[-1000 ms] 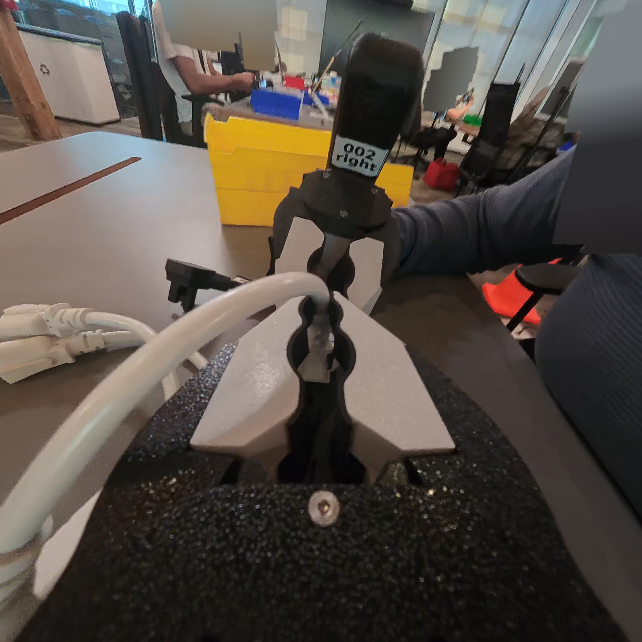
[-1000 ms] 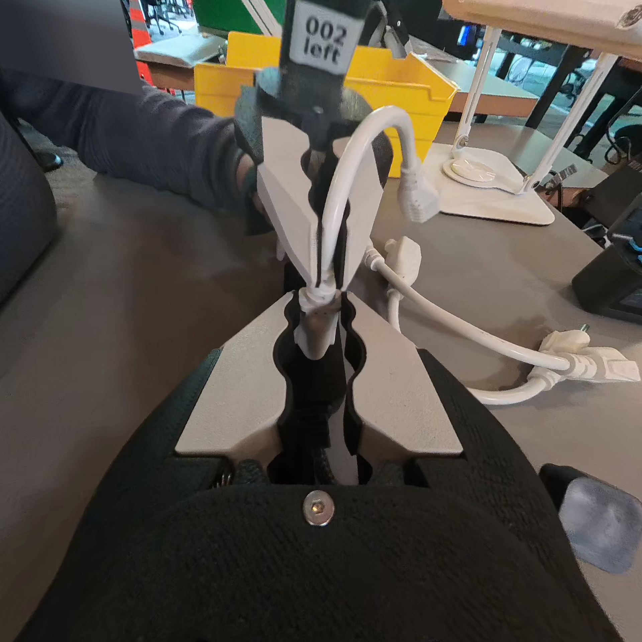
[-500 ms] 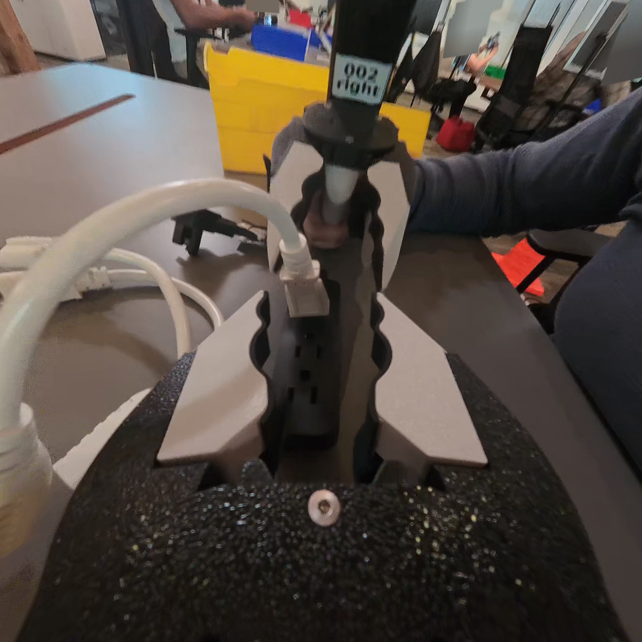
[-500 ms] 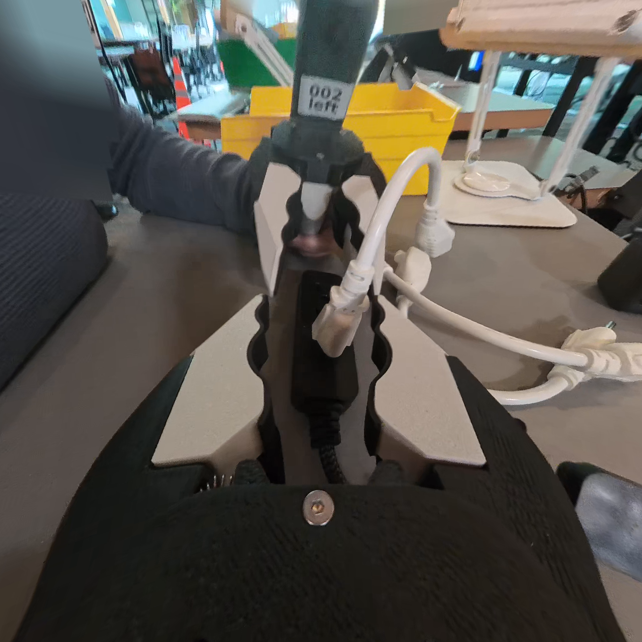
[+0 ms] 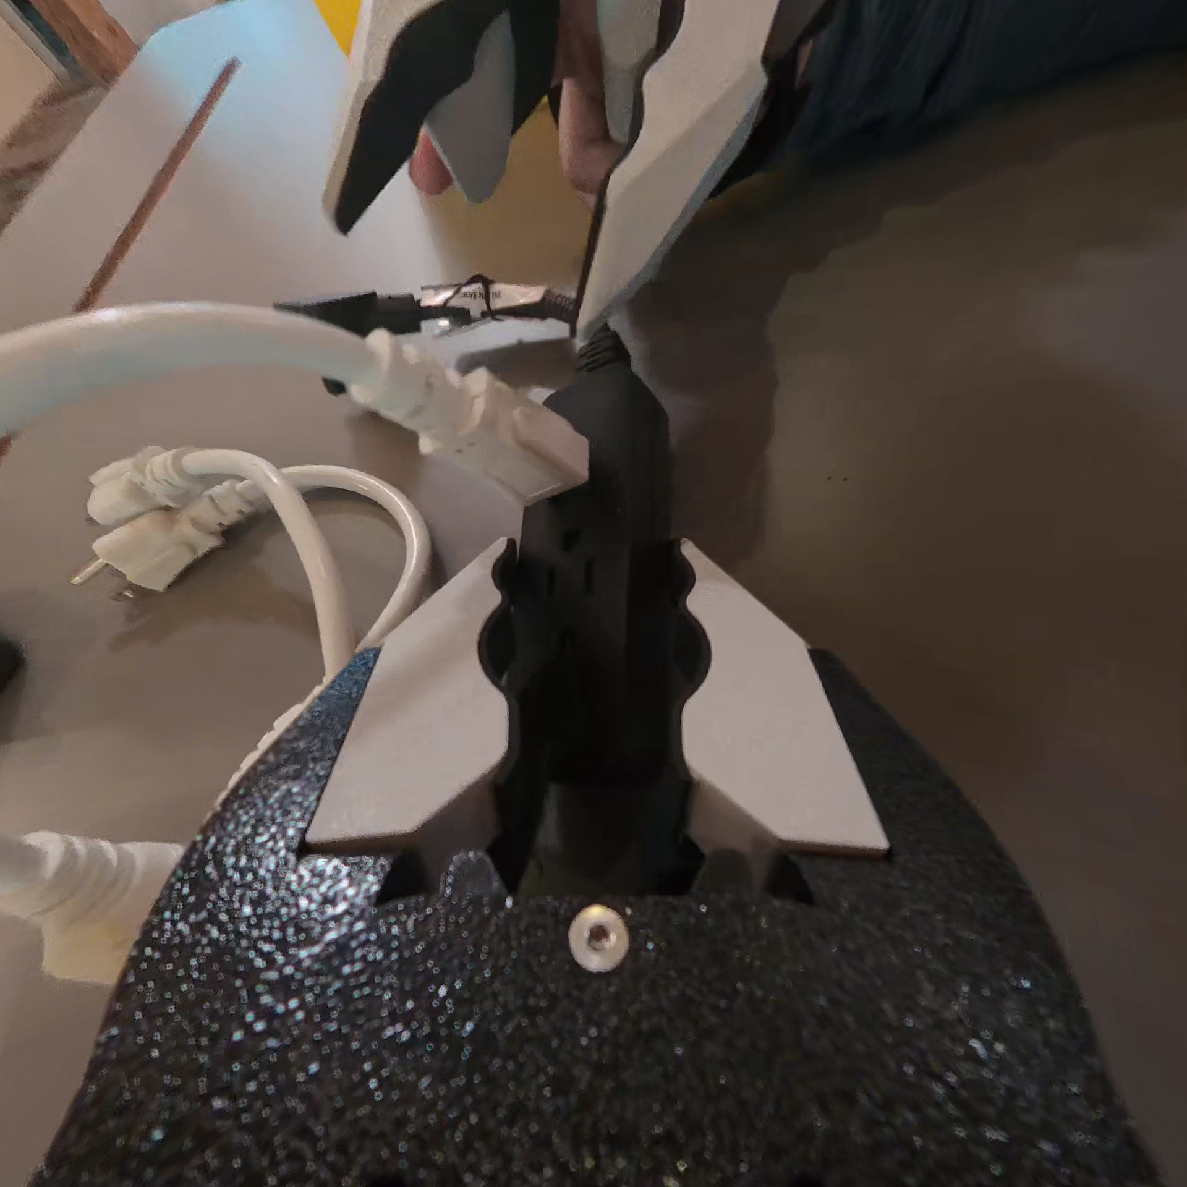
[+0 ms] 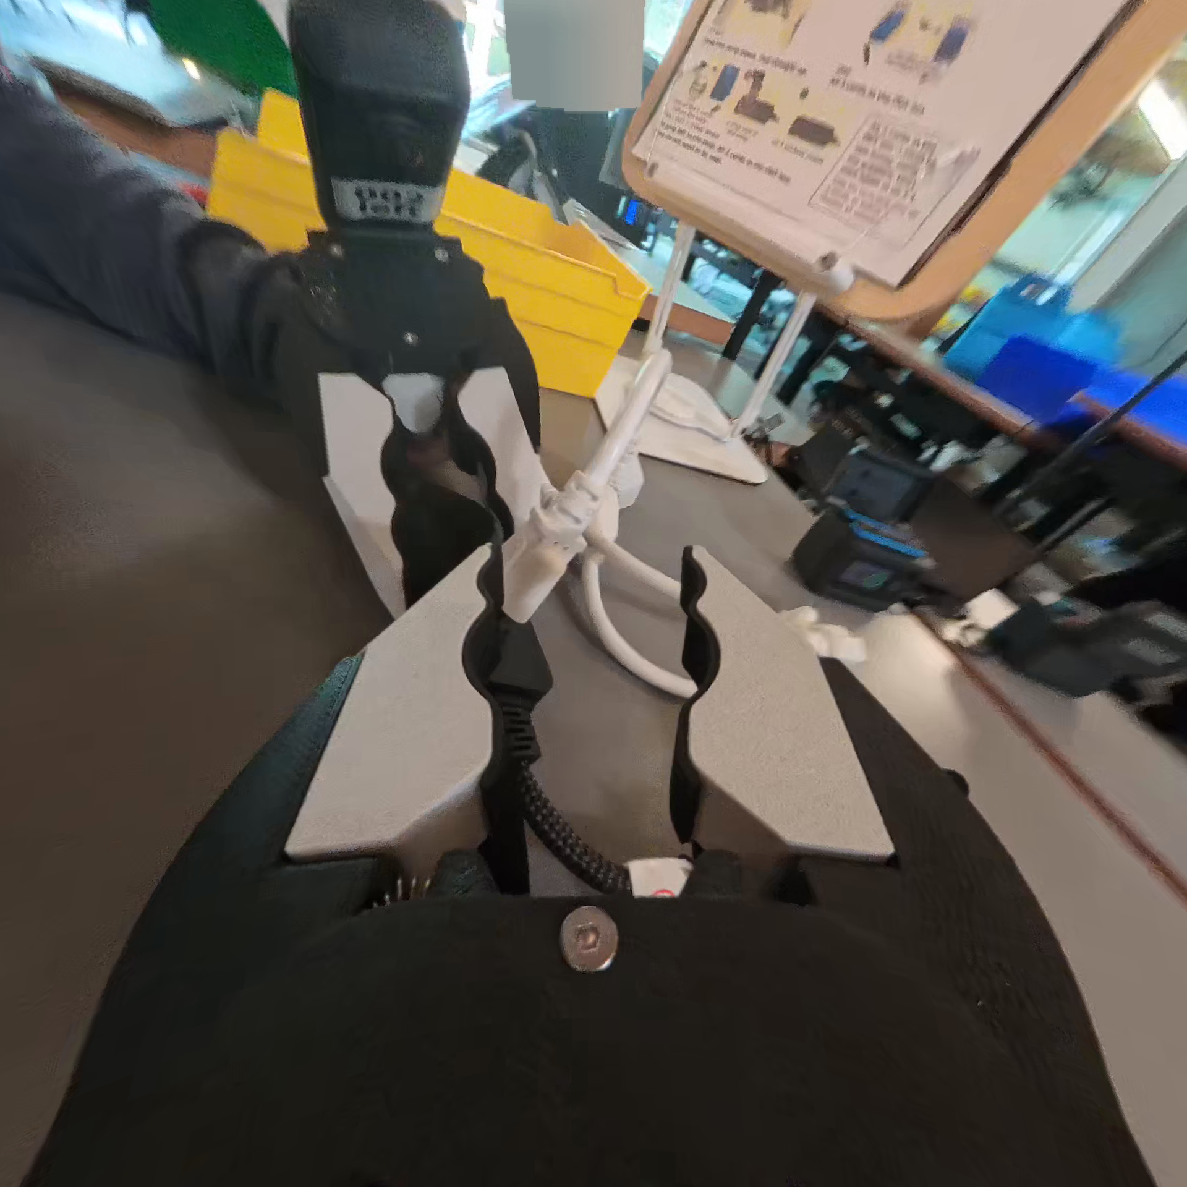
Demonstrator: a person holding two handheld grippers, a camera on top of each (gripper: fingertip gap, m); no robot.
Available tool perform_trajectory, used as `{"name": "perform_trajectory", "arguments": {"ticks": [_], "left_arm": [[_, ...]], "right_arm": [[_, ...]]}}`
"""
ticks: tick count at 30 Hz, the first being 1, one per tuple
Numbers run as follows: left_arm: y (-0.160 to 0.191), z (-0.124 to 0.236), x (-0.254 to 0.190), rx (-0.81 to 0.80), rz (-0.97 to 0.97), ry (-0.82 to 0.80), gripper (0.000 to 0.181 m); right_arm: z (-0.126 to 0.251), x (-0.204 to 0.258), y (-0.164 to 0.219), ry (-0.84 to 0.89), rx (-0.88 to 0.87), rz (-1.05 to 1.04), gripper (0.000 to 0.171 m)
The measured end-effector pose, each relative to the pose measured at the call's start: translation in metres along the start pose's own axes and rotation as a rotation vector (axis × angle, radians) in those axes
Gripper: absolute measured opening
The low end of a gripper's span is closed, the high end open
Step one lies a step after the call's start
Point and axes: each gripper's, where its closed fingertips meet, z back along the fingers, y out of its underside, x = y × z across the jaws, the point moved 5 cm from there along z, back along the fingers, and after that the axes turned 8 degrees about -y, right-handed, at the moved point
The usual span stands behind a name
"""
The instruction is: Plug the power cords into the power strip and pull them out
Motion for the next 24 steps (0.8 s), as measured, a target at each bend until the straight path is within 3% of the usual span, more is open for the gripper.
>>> {"name": "perform_trajectory", "arguments": {"ticks": [5, 17, 22, 24], "left_arm": [[-0.005, 0.007, -0.013, -0.105, -0.205, -0.071, 0.032], [-0.005, 0.009, -0.014, -0.127, -0.219, -0.039, 0.031], [-0.005, 0.009, -0.014, -0.114, -0.199, -0.043, 0.032], [-0.005, 0.008, -0.014, -0.102, -0.180, -0.038, 0.033]], "right_arm": [[-0.001, 0.020, -0.010, 0.078, 0.024, 0.307, 0.047], [-0.009, 0.034, 0.014, -0.099, 0.242, 0.207, 0.039], [-0.006, 0.042, 0.019, -0.219, 0.282, 0.126, 0.009], [-0.006, 0.044, 0.019, -0.221, 0.289, 0.150, 0.009]]}}
